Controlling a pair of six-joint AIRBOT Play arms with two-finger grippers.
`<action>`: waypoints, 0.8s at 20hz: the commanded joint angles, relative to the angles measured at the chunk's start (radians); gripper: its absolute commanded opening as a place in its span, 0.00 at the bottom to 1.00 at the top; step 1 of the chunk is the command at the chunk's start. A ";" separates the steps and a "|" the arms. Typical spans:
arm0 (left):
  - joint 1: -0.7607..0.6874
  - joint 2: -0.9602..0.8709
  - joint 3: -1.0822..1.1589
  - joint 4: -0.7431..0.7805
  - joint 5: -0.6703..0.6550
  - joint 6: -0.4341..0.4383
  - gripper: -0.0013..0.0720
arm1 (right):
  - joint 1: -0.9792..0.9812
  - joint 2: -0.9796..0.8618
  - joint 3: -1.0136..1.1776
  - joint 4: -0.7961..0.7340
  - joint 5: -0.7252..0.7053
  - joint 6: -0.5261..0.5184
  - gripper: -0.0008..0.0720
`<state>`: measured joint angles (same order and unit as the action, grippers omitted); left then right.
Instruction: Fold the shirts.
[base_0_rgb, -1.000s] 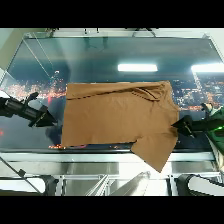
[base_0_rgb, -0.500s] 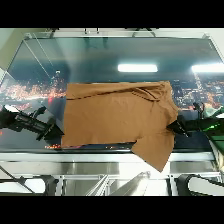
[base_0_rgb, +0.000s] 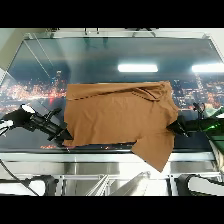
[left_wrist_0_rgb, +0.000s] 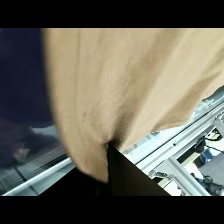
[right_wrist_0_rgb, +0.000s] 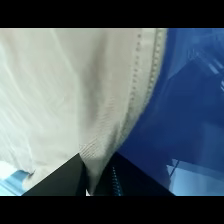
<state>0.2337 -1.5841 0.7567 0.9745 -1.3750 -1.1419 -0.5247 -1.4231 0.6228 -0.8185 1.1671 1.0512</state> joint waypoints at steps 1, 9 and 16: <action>0.043 -0.002 0.015 -0.008 0.006 0.015 0.05 | -0.071 0.004 0.010 -0.074 0.068 0.012 0.32; 0.146 -0.002 0.156 -0.131 -0.178 0.042 0.06 | -0.110 0.004 0.056 0.049 0.237 -0.002 0.04; 0.099 -0.027 0.465 -0.229 -0.286 0.024 0.06 | 0.040 -0.004 0.240 0.482 0.235 -0.063 0.04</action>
<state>0.3454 -1.5936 1.0943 0.7822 -1.6367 -1.0988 -0.5434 -1.4216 0.7734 -0.5034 1.4479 0.9974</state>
